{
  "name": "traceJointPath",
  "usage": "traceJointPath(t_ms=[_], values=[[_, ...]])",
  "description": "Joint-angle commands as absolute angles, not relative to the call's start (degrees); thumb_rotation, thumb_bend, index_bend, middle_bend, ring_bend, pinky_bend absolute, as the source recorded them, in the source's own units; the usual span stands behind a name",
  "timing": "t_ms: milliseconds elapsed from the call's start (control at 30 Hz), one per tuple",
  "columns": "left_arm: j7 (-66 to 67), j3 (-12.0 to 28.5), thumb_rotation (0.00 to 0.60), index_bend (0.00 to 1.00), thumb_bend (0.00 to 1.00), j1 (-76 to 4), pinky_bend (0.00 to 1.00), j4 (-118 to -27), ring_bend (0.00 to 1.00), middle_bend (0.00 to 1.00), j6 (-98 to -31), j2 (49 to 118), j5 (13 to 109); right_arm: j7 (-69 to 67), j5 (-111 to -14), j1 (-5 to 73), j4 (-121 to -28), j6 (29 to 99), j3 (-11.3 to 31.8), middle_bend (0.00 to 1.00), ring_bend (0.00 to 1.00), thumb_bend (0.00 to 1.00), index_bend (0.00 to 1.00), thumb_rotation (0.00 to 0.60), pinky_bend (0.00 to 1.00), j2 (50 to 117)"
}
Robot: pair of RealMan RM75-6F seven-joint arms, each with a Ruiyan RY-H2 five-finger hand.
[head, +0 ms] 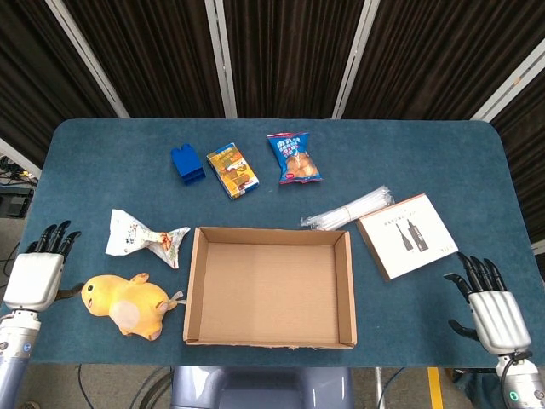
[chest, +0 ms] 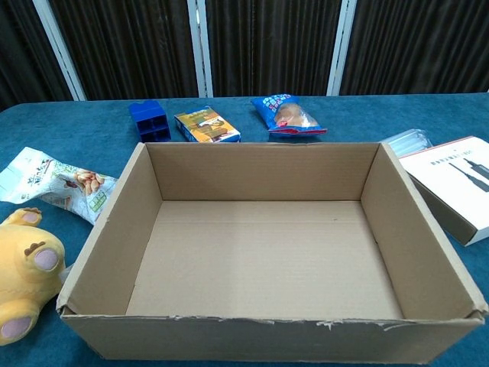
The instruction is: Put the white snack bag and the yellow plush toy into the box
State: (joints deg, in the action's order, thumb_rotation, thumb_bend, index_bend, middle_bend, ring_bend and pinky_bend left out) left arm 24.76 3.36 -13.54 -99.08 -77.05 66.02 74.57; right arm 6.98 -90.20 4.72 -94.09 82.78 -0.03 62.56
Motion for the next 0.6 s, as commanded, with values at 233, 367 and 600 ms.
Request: traceJointPath(t_ms=[233,367,600], values=[[24.17,4.32,0.600,0.16,0.01,-15.67,0.29,-97.36,0.06,0.04,-73.05,66.24,72.46,6.84,-90.14,4.70,-94.14,82.66,-0.06,0.02,0.00,0.00,0.27,0.600,0.00,62.47],[24.25,5.56,0.600,0.15,0.01,-18.10,0.29,-95.14,0.06,0.03,-69.18,67.51,70.20,6.83,-89.97,4.73,-94.12,82.55,-0.01,0.02,0.00,0.00,0.27,0.600,0.00,62.46],[22.80,7.83,0.600,0.13,0.01,-22.59,0.30,-88.97,0.06,0.02,-62.95,71.79,67.15,6.56,-89.82,4.79,-94.04,82.33,-0.01,0.02,0.00,0.00,0.27,0.600,0.00,62.38]])
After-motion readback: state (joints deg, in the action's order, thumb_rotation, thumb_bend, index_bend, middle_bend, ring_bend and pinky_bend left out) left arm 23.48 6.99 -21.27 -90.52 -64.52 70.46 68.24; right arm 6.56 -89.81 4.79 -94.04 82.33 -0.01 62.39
